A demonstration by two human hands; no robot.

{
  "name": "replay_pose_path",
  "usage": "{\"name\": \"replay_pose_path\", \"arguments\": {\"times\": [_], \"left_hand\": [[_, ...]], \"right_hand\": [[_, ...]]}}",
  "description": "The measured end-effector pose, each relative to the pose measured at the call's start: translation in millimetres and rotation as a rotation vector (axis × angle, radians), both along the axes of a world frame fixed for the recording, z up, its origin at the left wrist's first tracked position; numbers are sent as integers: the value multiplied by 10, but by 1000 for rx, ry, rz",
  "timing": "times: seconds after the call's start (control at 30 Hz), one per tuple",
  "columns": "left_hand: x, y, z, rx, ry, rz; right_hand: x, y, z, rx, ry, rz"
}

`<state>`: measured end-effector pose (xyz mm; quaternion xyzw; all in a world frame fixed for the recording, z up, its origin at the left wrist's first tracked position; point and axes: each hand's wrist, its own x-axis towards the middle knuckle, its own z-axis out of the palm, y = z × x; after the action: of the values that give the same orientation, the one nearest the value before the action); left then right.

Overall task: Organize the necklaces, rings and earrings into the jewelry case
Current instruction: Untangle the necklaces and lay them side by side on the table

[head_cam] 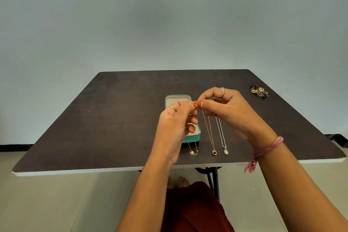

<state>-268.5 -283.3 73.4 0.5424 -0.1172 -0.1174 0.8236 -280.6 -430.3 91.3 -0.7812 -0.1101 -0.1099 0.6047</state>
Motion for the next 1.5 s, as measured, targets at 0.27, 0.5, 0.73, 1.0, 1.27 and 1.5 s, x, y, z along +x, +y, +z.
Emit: {"name": "replay_pose_path", "arguments": {"times": [0.27, 0.5, 0.73, 1.0, 1.27, 1.5], "left_hand": [[10, 26, -27, 82, -81, 53], [40, 49, -39, 250, -233, 130], [83, 36, -36, 298, -242, 169], [64, -22, -20, 206, -166, 99], [-45, -112, -55, -189, 78, 0], [-8, -75, -68, 33, -47, 96]], "right_hand": [[-58, -41, 21, -38, 13, 12], [-56, -26, 88, -222, -55, -88], [-47, 112, 67, -354, -190, -289], [10, 153, 40, -141, -28, -194], [-9, 297, -14, 505, 322, 119], [78, 365, -113, 126, 123, -120]]}}
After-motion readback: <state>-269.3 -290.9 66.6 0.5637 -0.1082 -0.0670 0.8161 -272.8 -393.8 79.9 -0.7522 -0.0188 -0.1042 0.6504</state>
